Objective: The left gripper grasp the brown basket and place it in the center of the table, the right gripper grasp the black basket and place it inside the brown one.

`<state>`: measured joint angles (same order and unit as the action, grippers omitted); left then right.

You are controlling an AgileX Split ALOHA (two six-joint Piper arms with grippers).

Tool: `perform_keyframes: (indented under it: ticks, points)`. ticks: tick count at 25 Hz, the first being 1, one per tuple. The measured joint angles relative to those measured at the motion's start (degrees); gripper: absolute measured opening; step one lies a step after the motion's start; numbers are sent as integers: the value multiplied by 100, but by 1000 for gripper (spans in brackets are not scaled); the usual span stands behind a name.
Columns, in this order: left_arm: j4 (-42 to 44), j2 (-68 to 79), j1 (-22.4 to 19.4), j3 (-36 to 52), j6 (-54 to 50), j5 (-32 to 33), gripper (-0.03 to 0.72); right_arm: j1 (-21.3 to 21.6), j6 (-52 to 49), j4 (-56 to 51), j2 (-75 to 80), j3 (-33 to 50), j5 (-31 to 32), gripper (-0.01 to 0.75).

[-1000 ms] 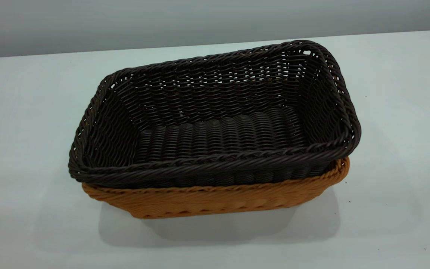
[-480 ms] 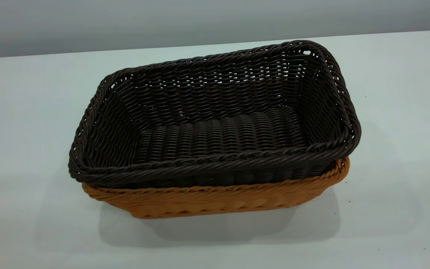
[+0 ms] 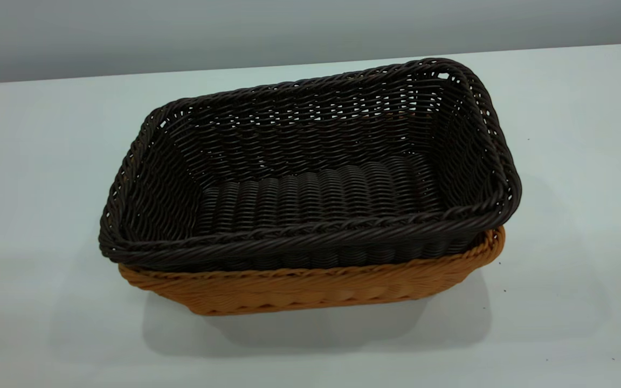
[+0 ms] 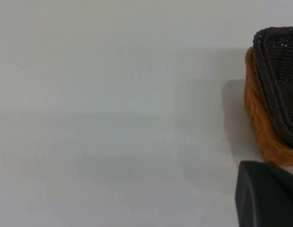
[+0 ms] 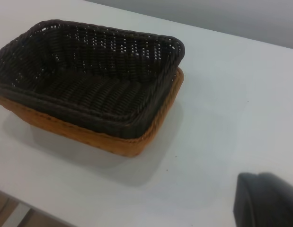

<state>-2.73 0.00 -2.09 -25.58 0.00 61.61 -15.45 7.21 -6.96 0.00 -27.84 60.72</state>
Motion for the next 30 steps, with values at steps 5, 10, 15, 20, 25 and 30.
perform_keyframes:
  ticks: [5,10,15,20,25,30]
  points:
    - [0,0,0,0,0,0,-1,458,0,-6,0,0,0,3]
    - [5,0,0,0,0,0,-1,1102,0,-6,0,0,0,3]
    - [5,0,0,0,0,-5,-1,1314,0,-17,0,0,0,3]
    - [5,0,0,0,0,-5,-1,1434,0,-43,0,0,0,3]
    - [5,0,0,-5,0,-5,-1,1652,0,-31,0,0,0,3]
    - [5,0,0,-5,0,-11,-1,1910,0,-12,0,0,0,3]
